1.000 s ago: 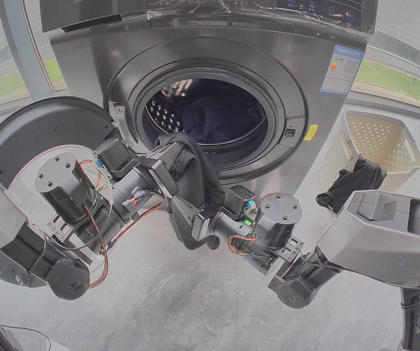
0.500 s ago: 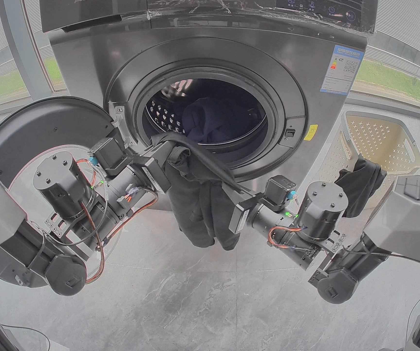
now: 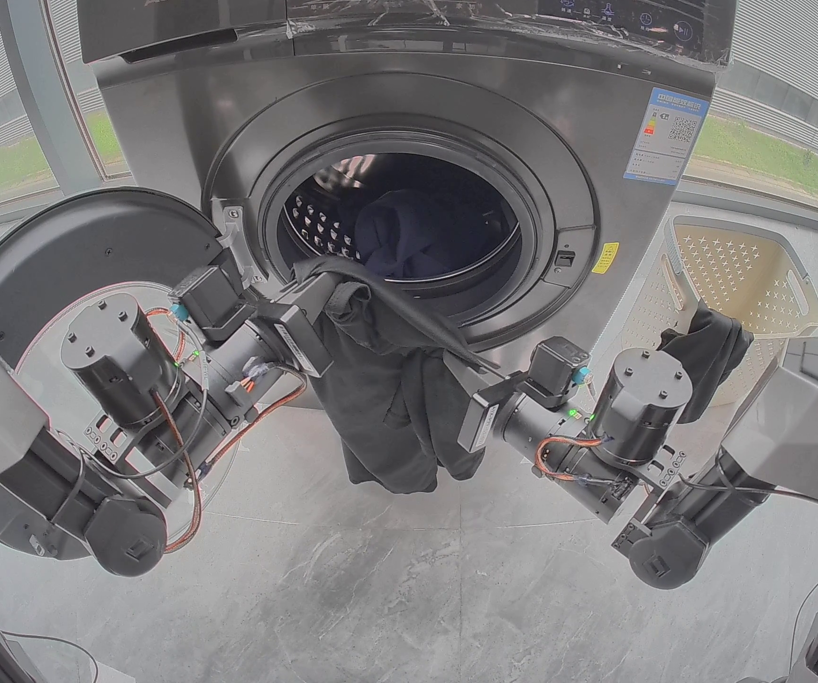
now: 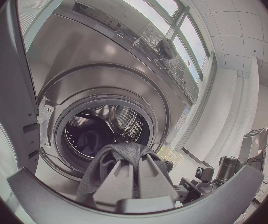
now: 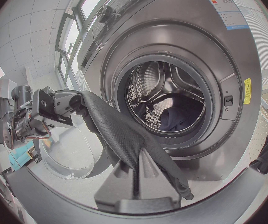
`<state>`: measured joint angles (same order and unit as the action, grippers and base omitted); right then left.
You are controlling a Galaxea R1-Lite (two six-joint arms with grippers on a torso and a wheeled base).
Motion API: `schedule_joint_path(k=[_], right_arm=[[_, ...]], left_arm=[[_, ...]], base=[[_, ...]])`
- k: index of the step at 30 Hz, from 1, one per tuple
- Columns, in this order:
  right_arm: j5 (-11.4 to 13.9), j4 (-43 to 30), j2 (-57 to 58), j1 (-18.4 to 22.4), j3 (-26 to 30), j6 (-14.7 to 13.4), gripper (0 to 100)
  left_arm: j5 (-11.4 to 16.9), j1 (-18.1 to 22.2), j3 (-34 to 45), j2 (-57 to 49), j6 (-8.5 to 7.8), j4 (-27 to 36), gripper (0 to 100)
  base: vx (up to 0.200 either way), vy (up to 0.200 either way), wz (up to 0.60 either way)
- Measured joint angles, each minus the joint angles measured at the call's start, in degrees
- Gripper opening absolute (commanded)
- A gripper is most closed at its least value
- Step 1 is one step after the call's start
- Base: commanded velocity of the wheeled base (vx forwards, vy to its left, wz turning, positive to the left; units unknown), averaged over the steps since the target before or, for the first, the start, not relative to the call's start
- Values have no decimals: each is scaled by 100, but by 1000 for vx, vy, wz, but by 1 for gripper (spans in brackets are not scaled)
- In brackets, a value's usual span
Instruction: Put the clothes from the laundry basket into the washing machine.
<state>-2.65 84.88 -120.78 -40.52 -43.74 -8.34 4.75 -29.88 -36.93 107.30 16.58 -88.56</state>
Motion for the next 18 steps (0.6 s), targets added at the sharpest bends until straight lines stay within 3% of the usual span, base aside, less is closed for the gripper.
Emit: schedule_joint_path(k=[1,18], right_arm=[[-4,2,-39,0,-16,2,100],[-9,12,-540,-158,-16,268,100]], left_arm=[[-2,-5,0,-9,0,0,0],[-178,11,-160,-69,-27,-1,0]], base=[[0,0,0],[0,0,0]])
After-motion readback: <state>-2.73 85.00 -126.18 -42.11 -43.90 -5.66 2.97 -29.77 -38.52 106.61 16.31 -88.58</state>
